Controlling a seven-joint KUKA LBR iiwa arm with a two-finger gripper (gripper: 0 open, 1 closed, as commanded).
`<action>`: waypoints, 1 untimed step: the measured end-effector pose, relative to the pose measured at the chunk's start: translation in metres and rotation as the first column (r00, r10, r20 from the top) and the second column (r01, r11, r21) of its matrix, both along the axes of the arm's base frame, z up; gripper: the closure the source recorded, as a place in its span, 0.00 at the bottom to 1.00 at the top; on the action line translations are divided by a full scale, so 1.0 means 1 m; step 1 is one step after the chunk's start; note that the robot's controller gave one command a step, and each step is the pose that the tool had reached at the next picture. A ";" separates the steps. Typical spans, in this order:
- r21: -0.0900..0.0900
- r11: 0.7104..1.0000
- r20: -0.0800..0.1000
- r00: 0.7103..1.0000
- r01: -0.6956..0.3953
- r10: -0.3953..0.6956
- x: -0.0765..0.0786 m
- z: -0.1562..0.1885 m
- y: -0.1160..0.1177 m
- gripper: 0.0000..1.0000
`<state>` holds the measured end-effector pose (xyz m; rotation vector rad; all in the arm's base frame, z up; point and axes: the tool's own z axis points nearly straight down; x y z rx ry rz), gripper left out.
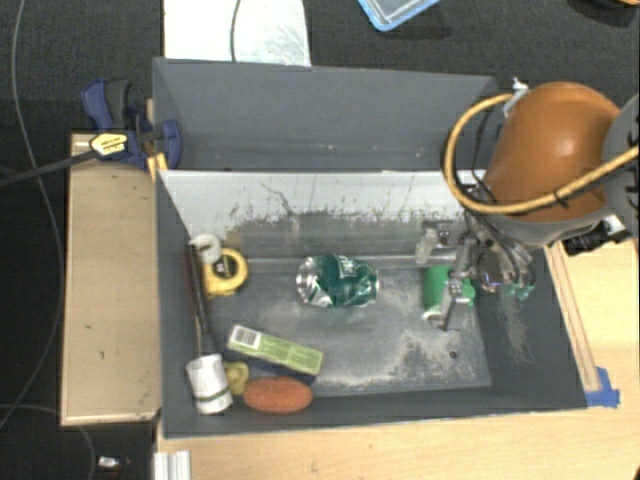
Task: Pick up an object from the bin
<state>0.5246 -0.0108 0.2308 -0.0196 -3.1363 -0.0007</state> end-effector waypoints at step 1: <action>0.000 1.000 0.009 1.000 0.000 0.000 0.001 0.004 0.000 0.00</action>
Offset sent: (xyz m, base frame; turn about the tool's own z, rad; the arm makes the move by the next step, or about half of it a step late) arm 0.0623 0.0733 -0.0546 -0.2486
